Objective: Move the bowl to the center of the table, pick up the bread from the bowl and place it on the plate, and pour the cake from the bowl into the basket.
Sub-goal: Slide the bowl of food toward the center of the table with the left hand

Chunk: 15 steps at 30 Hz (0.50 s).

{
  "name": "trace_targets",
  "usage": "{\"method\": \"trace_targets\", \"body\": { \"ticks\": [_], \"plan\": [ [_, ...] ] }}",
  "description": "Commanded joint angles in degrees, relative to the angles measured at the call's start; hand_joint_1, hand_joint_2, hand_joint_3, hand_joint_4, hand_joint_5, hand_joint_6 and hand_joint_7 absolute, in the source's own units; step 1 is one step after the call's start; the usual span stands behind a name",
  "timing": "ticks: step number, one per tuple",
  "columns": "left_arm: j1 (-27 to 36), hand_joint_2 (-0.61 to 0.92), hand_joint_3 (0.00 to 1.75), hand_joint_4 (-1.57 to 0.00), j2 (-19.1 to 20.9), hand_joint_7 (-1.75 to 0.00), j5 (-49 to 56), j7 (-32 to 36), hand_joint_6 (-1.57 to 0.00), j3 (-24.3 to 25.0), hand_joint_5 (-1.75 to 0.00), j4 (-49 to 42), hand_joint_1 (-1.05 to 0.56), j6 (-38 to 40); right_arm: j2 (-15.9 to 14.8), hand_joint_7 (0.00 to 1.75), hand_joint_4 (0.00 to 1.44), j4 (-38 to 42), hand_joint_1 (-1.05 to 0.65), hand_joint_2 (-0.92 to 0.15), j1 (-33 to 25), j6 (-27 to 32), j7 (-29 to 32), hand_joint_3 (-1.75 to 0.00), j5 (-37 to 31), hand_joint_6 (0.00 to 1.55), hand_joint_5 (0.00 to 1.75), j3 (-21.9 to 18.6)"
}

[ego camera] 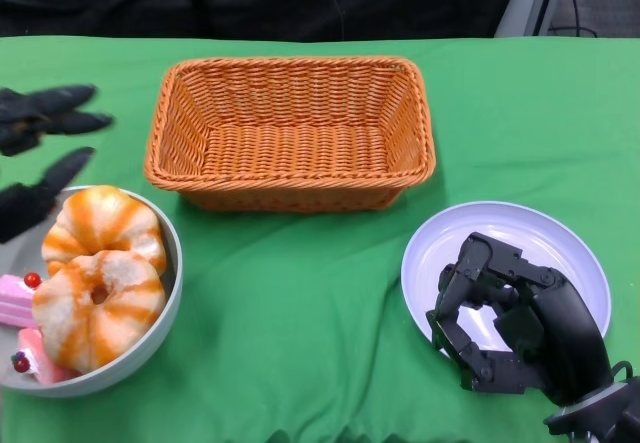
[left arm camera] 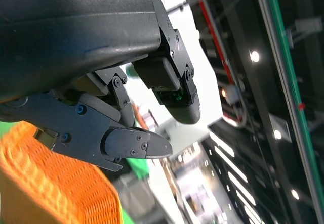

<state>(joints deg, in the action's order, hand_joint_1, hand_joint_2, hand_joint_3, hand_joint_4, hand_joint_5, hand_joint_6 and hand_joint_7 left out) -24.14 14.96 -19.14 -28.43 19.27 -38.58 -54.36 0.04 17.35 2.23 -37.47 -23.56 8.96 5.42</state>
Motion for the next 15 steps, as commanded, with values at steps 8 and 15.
{"method": "trace_targets", "body": {
  "ticks": [8,15],
  "plan": [
    [-3.41,0.92,0.26,-0.78,7.42,0.00,9.14,13.16,-0.73,2.40,0.00,-11.43,-0.52,2.97,-0.97,1.59,0.77,0.00,-0.19,-0.49,0.17,0.41,0.05,-1.09,0.27,0.60,1.75,-0.66],
    [-6.48,0.92,0.21,-0.78,12.32,0.00,16.92,23.76,-0.73,1.05,0.00,-23.35,-0.53,1.68,-0.85,1.59,0.77,0.08,-0.17,-0.49,0.15,0.36,-0.01,-1.10,0.52,0.60,1.75,-0.67]
  ]
}}
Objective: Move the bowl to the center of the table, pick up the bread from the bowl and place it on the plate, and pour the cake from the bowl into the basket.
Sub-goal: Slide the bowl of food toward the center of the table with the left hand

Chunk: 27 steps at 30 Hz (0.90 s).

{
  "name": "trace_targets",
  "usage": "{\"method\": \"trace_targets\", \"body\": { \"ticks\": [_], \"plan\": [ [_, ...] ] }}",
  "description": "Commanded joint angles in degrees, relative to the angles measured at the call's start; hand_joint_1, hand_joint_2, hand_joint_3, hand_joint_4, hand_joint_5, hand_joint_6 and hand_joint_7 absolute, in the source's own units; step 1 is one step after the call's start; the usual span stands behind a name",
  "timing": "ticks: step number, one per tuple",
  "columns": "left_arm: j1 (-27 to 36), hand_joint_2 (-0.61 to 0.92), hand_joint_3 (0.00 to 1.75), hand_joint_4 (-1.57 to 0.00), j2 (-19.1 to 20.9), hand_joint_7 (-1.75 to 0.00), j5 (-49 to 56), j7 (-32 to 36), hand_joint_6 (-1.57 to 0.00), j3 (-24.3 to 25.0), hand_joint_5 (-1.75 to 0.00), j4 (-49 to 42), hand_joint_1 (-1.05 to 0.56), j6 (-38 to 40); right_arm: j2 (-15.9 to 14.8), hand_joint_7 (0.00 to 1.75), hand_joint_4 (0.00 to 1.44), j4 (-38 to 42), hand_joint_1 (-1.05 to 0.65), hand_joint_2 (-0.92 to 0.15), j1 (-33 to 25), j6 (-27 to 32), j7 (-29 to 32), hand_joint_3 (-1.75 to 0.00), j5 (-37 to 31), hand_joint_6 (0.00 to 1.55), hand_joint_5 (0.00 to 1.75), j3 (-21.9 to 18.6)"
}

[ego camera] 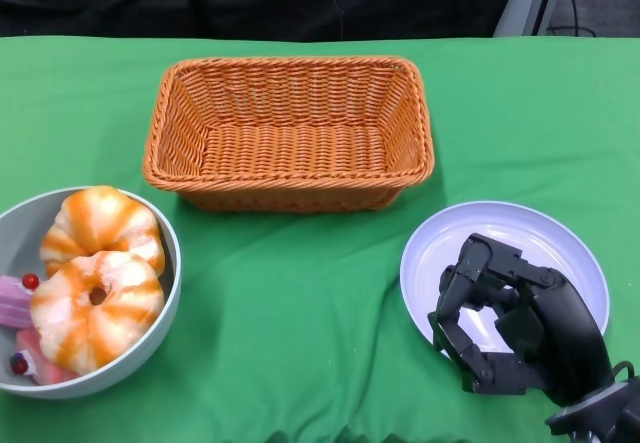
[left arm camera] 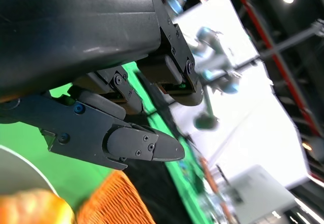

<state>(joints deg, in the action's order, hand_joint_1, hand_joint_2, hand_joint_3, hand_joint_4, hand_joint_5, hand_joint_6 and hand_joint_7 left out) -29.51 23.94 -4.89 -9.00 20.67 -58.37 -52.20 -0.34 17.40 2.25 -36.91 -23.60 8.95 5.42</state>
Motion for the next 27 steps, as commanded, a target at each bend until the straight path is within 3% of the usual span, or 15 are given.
{"method": "trace_targets", "body": {
  "ticks": [1,10,20,27],
  "plan": [
    [-1.29,0.92,0.21,-0.78,4.06,0.00,3.83,6.10,-0.73,-0.73,0.00,-4.72,-0.51,-0.21,-0.43,1.59,0.77,0.06,-0.17,-0.49,0.12,-0.21,0.06,-1.11,0.53,0.60,1.75,-0.67],
    [-1.80,0.92,0.22,-0.70,6.64,0.00,11.58,16.44,-0.65,-6.28,0.00,-10.79,-0.43,7.25,-0.25,1.60,0.78,0.31,-0.18,-0.49,0.12,-0.39,0.23,-1.11,0.44,0.60,1.75,-0.61],
    [-2.24,0.92,0.37,-0.52,4.43,0.00,11.83,16.38,-0.45,-9.08,0.00,-14.71,-0.60,12.14,-0.23,1.60,0.78,0.42,-0.18,-0.48,0.19,-0.03,0.25,-1.11,0.52,0.59,1.75,-0.61],
    [-2.37,0.92,0.44,-0.34,1.47,0.00,6.10,8.82,-0.31,-6.31,0.00,-15.38,-0.61,14.73,-0.45,1.61,0.77,0.54,-0.19,-0.48,0.31,-0.44,0.66,-1.12,-0.04,0.60,1.75,-0.80]
  ]
}}
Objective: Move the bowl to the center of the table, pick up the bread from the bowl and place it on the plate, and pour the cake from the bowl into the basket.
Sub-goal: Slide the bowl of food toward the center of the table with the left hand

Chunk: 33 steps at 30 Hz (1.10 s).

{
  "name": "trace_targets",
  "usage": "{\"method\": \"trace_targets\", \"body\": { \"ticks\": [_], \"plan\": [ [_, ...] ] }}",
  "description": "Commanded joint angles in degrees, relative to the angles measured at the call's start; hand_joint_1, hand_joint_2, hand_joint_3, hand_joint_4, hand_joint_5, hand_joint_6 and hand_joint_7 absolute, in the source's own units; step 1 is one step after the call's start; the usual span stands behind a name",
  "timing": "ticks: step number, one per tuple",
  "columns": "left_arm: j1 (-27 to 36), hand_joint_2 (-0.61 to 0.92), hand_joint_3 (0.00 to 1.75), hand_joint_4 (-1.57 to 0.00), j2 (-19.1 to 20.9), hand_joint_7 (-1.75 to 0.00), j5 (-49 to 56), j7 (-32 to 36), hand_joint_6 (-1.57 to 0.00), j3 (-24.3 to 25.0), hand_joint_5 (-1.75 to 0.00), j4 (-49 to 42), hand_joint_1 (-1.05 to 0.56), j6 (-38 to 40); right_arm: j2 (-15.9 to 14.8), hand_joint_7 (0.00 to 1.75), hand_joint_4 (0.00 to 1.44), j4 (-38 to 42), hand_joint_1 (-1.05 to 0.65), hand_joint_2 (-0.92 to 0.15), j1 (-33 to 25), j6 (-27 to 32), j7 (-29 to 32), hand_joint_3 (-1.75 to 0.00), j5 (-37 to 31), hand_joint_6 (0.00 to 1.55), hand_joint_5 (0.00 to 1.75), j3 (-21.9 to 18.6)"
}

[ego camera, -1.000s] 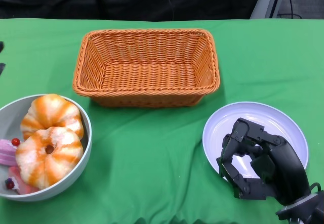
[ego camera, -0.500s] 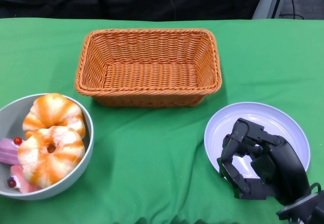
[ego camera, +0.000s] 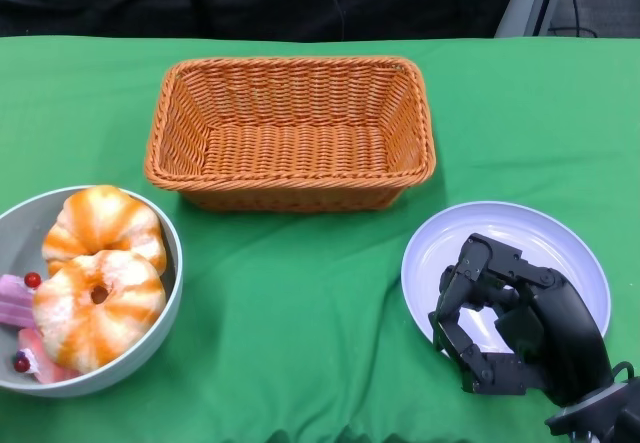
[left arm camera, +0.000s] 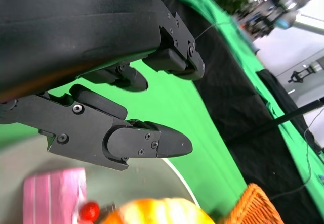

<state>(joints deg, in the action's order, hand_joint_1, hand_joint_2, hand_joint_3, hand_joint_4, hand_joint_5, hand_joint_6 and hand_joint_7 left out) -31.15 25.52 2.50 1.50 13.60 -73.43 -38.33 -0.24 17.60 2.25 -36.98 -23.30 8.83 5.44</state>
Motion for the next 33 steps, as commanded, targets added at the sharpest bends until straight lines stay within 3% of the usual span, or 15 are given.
{"method": "trace_targets", "body": {
  "ticks": [1,10,15,33],
  "plan": [
    [-0.72,0.92,0.44,-0.33,-0.38,0.00,-1.53,-2.30,-0.31,0.81,0.00,-0.32,-0.61,1.14,-0.63,1.61,0.77,0.15,-0.19,-0.48,0.27,-0.05,0.31,-1.12,0.12,0.60,1.75,-0.78],
    [-1.19,0.92,0.53,-0.26,-2.91,0.00,-5.92,-6.22,-0.23,3.61,0.00,-0.09,-0.57,6.54,-0.66,1.59,0.76,0.41,-0.18,-0.47,0.42,-0.01,0.57,-1.13,-0.09,0.60,1.75,-0.76],
    [-1.55,0.92,0.47,-0.24,-4.63,0.00,-9.56,-9.46,-0.23,5.85,0.00,0.61,-0.63,7.99,-0.66,1.59,0.76,0.78,-0.18,-0.47,0.55,-0.40,0.50,-1.12,-0.06,0.60,1.75,-0.80],
    [0.25,0.92,0.46,-0.44,-9.76,-0.04,-7.40,-7.59,-0.38,1.89,-0.07,3.04,-0.66,4.15,-0.63,1.59,0.76,0.98,-0.20,-0.48,0.62,0.24,0.29,-1.09,0.48,0.60,1.75,-0.75]
  ]
}}
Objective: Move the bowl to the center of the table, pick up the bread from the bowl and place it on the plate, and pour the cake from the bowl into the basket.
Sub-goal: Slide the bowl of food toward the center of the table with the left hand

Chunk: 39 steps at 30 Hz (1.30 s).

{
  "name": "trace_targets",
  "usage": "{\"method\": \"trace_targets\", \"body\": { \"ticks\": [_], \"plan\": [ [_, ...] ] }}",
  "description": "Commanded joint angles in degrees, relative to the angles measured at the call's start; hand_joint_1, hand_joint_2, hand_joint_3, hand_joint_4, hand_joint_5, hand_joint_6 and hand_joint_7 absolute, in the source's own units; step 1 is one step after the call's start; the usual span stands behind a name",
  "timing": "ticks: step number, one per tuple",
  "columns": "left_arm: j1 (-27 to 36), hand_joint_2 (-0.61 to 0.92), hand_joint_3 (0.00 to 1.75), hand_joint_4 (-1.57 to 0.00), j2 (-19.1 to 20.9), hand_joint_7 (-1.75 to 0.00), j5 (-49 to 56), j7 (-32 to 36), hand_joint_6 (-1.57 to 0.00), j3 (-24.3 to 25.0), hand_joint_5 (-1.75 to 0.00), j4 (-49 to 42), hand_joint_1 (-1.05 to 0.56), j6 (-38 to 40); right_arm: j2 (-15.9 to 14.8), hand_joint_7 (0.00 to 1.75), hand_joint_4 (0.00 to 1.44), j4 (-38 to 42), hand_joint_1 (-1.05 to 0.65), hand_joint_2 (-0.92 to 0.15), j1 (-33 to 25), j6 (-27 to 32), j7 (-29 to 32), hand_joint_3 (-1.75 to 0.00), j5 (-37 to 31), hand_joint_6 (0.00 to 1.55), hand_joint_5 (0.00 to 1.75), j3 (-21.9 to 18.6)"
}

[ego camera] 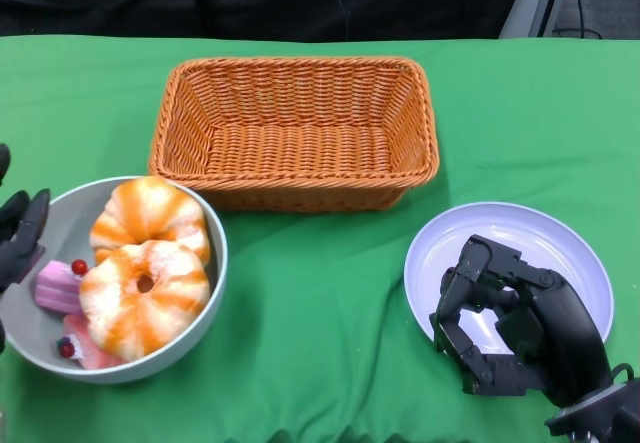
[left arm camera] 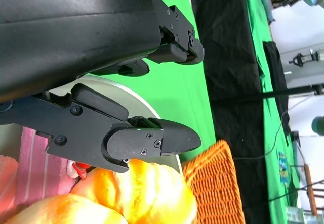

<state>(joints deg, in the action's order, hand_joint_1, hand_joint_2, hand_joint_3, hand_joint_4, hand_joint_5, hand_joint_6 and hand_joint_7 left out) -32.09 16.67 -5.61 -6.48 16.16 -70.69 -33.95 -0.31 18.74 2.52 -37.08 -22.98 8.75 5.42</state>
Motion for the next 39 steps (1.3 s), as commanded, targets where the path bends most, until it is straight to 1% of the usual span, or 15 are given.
{"method": "trace_targets", "body": {
  "ticks": [1,6,9,14,18,24,30,35,39],
  "plan": [
    [1.27,0.92,0.46,-0.44,-1.01,-0.04,0.67,0.42,-0.39,-0.74,-0.07,0.35,-0.65,-0.32,-0.52,1.59,0.76,-0.25,-0.20,-0.48,0.34,0.52,-0.17,-1.09,0.79,0.60,1.75,-0.70],
    [2.27,0.92,0.47,-0.42,-2.90,-0.03,1.04,2.54,-0.39,-1.52,-0.05,2.10,-0.64,-1.38,-0.20,1.59,0.77,1.03,-0.20,-0.48,0.78,-1.37,0.35,-1.09,-0.07,0.60,1.75,-0.84],
    [2.99,0.92,0.47,-0.42,-4.07,-0.02,1.72,4.27,-0.39,-2.14,-0.04,3.51,-0.65,-1.57,-0.16,1.59,0.77,0.82,-0.21,-0.49,0.65,-1.11,0.49,-1.09,-0.10,0.60,1.75,-0.72],
    [4.38,0.92,0.48,-0.41,-5.56,-0.01,1.38,4.16,-0.37,-2.77,-0.03,6.17,-0.66,-1.40,-0.16,1.59,0.76,1.12,-0.19,-0.49,0.75,-1.46,0.52,-1.10,-0.10,0.60,1.75,-0.66],
    [5.66,0.92,0.47,-0.45,-7.05,-0.02,1.92,5.53,-0.40,-3.45,-0.04,8.08,-0.62,-2.38,-0.22,1.59,0.76,1.22,-0.19,-0.49,0.85,-1.66,0.74,-1.10,-0.45,0.60,1.75,-0.71],
    [7.62,0.92,0.50,-0.49,-9.33,-0.02,3.66,9.04,-0.44,-5.01,-0.05,10.13,-0.62,-4.54,-0.11,1.59,0.76,1.06,-0.19,-0.49,0.85,-1.46,0.55,-1.09,-0.18,0.60,1.75,-0.65],
    [10.02,0.92,0.51,-0.50,-11.96,-0.02,4.27,11.39,-0.45,-6.00,-0.04,14.37,-0.63,-3.87,-0.04,1.59,0.77,1.11,-0.19,-0.50,0.86,-1.48,1.03,-1.09,-0.77,0.60,1.75,-0.67],
    [12.37,0.92,0.51,-0.52,-13.28,-0.02,5.09,11.84,-0.47,-7.19,-0.04,17.97,-0.62,-4.13,-0.05,1.58,0.76,1.45,-0.18,-0.49,1.16,-1.41,1.17,-1.10,-0.91,0.60,1.75,-0.66],
    [13.58,0.92,0.50,-0.54,-14.61,-0.03,5.72,13.63,-0.49,-7.81,-0.05,19.99,-0.61,-3.63,-0.01,1.58,0.76,1.49,-0.18,-0.49,1.21,-1.31,1.27,-1.10,-0.84,0.60,1.75,-0.69]
  ]
}}
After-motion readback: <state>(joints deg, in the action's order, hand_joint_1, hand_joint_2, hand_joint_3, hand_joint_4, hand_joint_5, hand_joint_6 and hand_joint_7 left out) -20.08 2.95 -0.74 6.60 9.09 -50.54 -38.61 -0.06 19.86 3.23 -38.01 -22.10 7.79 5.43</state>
